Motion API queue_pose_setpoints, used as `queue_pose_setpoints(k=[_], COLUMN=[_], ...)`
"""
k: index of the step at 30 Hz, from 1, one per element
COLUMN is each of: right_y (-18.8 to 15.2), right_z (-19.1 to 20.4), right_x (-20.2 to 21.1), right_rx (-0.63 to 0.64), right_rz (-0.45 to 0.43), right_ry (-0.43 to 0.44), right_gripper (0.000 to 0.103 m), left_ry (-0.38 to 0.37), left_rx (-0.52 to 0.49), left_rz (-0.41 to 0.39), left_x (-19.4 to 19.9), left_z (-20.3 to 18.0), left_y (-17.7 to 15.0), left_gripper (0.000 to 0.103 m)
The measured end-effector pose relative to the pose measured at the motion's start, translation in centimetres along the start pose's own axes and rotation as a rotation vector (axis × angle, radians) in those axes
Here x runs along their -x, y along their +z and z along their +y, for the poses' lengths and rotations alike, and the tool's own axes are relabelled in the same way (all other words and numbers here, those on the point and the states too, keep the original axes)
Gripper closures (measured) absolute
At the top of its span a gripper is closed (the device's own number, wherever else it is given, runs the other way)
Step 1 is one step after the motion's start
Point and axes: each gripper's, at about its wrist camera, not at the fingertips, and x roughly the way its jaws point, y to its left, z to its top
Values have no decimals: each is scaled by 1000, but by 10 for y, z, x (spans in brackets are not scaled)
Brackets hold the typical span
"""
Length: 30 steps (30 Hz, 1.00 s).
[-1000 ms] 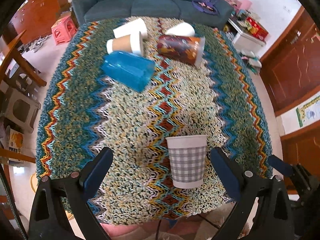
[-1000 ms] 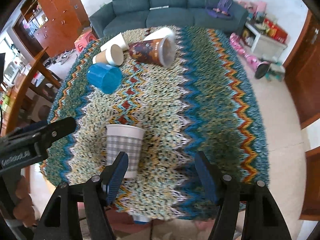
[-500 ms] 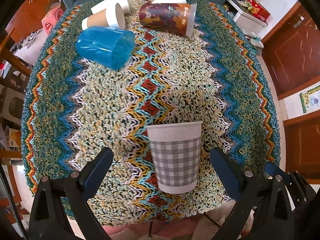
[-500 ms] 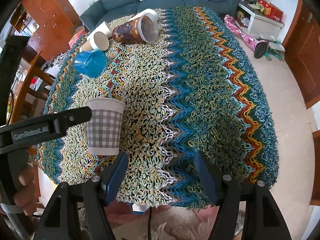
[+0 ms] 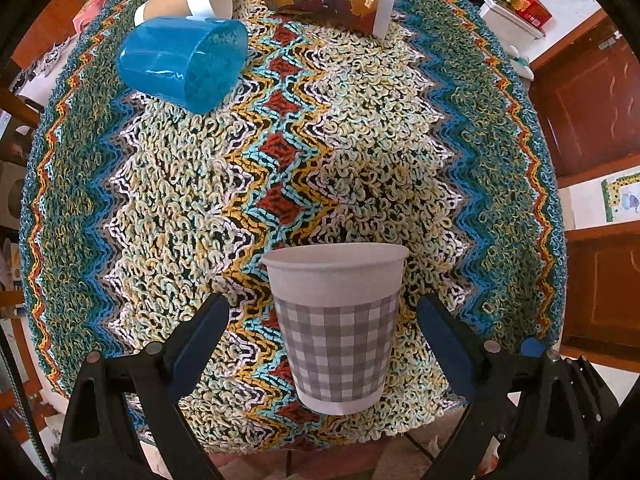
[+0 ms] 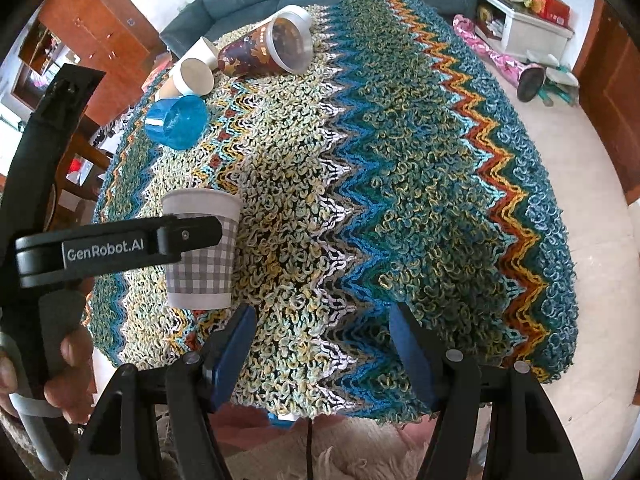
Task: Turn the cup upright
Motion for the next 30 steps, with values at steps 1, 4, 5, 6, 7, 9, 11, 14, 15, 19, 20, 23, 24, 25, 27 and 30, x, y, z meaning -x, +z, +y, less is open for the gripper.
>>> queue_pose_setpoints(k=[1,4,5,6,7,9,11,14,15,19,20,23,24,25,27,30], right_y=[0,1,1,1,1,1,2,3,3,4,4,6,7,8,9,9], right_z=[-1,-3,-3,-4,-4,-6,-6,-4,-2,11,15,24,28,31,36,42], right_x=[-1,-3,-3,-4,-4,-5,-7,-11,-13,-20,-20,-21,-22,-23,-26,-29], right_rx=[-1,-6,-8,-10,-12,-14,-16,-8,-1,48,59,84,91,96,104,120], right_rz=[2,10,13,15,16,18,24,34,37,58,60,61,61,62,71,77], right_ry=[4,16,19,22,25,30,36,43,48,86,104,169,182,189,193,198], right_gripper=[34,34,34,34,34,34,34,34,34,34,34,34,34,34,34,34], left_ry=[0,-14,-19,-24,-29,-31,-29,-35,-43,-67,-71,-85,-89,-91,-96,-135], left_rx=[0,12,18,23,27,33,32,38,42,52,52,55,57,55,38,25], left_rz=[6,32,40,51,56,54,53,55,57,70,72,81,81,77,62,36], left_x=[-1,-7,-8,-10,-11,-12,-12,-13,-14,-16,-17,-20,-20,-20,-18,-16], left_z=[0,1,3,3,4,6,6,3,4,5,3,4,4,5,3,6], left_y=[0,4,5,6,8,9,10,14,14,17,18,20,21,21,21,21], left_gripper=[12,20,30,33,33,33,33,33,33,33,33,33,33,34,35,36])
